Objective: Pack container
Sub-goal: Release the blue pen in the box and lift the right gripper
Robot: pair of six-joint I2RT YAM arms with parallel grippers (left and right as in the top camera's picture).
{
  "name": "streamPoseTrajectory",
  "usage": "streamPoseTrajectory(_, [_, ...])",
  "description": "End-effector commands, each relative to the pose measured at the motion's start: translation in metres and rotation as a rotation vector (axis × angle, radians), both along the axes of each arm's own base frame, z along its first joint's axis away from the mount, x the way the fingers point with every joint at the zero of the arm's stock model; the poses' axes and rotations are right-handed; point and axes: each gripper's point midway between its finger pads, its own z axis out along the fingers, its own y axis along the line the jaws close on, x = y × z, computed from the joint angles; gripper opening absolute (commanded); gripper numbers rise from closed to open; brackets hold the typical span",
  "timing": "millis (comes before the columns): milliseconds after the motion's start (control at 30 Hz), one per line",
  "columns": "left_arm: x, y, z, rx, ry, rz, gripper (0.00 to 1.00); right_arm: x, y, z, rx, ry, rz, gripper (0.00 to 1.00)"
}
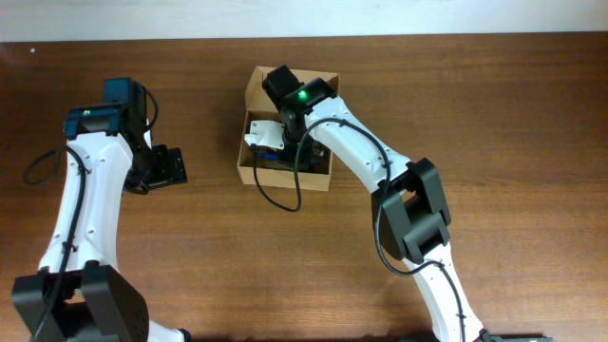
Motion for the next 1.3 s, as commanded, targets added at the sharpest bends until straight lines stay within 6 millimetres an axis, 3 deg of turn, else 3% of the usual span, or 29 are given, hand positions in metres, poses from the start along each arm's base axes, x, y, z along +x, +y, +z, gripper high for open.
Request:
streamPoseTrajectory(0, [-0.002, 0.001, 0.001, -0.002, 0.001, -0.009, 1.00, -0.005, 0.002, -0.013, 0.005, 0.044, -0.034, 0.04])
streamPoseTrajectory(100, [-0.002, 0.001, 0.001, -0.002, 0.001, -0.009, 1.00, -0.002, 0.004, -0.013, 0.012, 0.042, -0.060, 0.04])
streamPoseTrajectory(133, [-0.002, 0.001, 0.001, -0.002, 0.000, -0.009, 1.00, -0.002, 0.004, -0.013, 0.013, 0.042, -0.070, 0.11])
streamPoseTrajectory(200, [-0.002, 0.001, 0.001, -0.002, 0.001, -0.009, 1.00, -0.001, 0.003, -0.013, 0.006, 0.043, -0.097, 0.46])
streamPoseTrajectory(233, [-0.002, 0.001, 0.001, -0.002, 0.001, -0.009, 1.00, 0.000, 0.001, -0.013, -0.001, 0.040, -0.118, 0.53])
streamPoseTrajectory(333, [-0.002, 0.001, 0.001, -0.002, 0.001, -0.009, 1.00, -0.001, 0.000, -0.002, -0.011, 0.034, -0.134, 0.53])
streamPoseTrajectory(400, [-0.002, 0.001, 0.001, -0.002, 0.001, -0.009, 1.00, 0.002, 0.001, 0.016, -0.002, 0.006, -0.133, 0.58])
streamPoseTrajectory(500, [-0.002, 0.001, 0.001, -0.002, 0.000, -0.009, 1.00, 0.006, 0.004, 0.058, 0.048, -0.058, -0.135, 0.64])
streamPoseTrajectory(667, [-0.002, 0.001, 0.001, -0.002, 0.001, -0.009, 1.00, 0.015, -0.008, 0.146, 0.108, -0.227, -0.245, 0.67])
streamPoseTrajectory(833, [-0.002, 0.001, 0.001, -0.002, 0.000, -0.009, 1.00, -0.001, -0.025, 0.242, 0.237, -0.377, -0.292, 0.69])
streamPoseTrajectory(1000, [-0.002, 0.001, 0.001, -0.002, 0.000, -0.009, 1.00, -0.008, -0.072, 0.332, 0.383, -0.535, -0.531, 0.70])
streamPoseTrajectory(1100, [-0.002, 0.001, 0.001, -0.002, 0.001, -0.009, 1.00, -0.007, -0.117, 0.377, 0.526, -0.570, -0.758, 0.76])
streamPoseTrajectory(1200, [-0.002, 0.001, 0.001, -0.002, 0.001, -0.009, 1.00, -0.002, -0.178, 0.395, 0.601, -0.566, -1.028, 0.79])
streamPoseTrajectory(1267, [-0.002, 0.001, 0.001, -0.002, 0.000, -0.009, 1.00, 0.000, -0.228, 0.386, 0.607, -0.505, -1.246, 0.80])
